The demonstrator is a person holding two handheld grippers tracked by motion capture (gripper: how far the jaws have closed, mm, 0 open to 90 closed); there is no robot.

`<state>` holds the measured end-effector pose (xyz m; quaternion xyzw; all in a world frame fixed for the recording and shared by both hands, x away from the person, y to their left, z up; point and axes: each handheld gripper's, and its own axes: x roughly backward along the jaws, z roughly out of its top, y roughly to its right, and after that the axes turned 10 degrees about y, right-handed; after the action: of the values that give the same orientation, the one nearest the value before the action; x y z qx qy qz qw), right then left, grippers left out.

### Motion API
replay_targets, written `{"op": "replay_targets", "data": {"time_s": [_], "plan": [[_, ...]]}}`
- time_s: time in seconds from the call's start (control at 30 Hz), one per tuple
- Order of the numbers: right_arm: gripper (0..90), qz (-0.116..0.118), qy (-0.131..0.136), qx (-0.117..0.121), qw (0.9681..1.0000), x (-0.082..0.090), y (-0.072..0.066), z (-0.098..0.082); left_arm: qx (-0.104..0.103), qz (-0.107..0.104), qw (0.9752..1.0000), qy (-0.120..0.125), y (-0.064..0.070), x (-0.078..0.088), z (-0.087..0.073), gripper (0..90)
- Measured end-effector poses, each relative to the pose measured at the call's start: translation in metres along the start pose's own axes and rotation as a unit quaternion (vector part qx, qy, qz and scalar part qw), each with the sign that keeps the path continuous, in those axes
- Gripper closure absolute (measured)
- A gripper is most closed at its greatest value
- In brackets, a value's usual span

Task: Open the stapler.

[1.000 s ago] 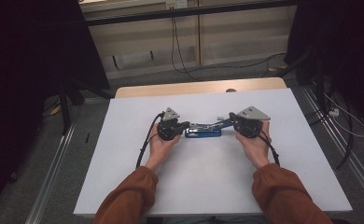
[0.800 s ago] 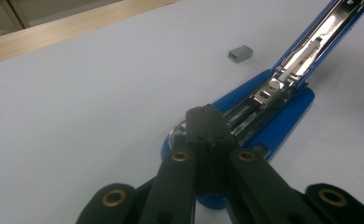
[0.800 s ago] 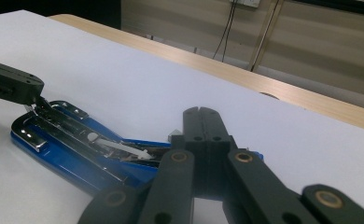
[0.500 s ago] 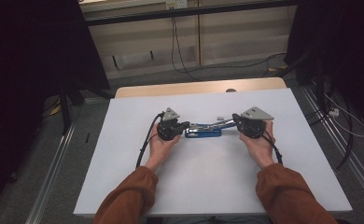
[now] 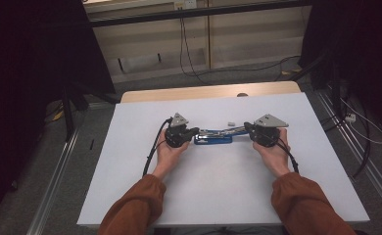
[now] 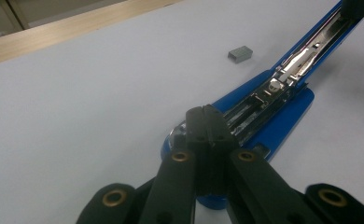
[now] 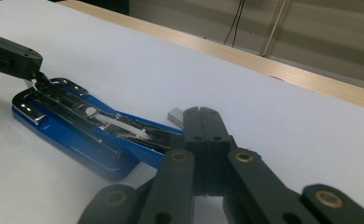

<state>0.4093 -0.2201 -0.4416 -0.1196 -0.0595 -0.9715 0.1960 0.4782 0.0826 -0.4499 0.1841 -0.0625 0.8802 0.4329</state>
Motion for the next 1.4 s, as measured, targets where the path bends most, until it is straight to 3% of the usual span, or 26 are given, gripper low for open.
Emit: {"op": "replay_targets", "data": {"time_s": [0.47, 0.67, 1.23, 1.4], "plan": [[90.0, 0.005, -0.017, 0.003, 0.9998, -0.0032, 0.0003, -0.0075, 0.006, -0.005, 1.0000, 0.001, -0.0013, 0.0000, -0.0003, 90.0], [90.0, 0.003, -0.021, 0.007, 0.9997, -0.0036, 0.0006, -0.0078, 0.007, 0.003, 1.0000, -0.005, 0.0009, -0.0004, 0.0014, 90.0], [90.0, 0.008, -0.017, 0.000, 0.9998, -0.0030, 0.0018, -0.0075, 0.008, 0.004, 1.0000, 0.004, 0.0019, 0.0019, 0.0059, 90.0], [90.0, 0.007, -0.013, -0.009, 0.9999, -0.0022, 0.0044, -0.0077, -0.001, 0.005, 1.0000, 0.008, 0.0033, 0.0030, 0.0075, 90.0]]}}
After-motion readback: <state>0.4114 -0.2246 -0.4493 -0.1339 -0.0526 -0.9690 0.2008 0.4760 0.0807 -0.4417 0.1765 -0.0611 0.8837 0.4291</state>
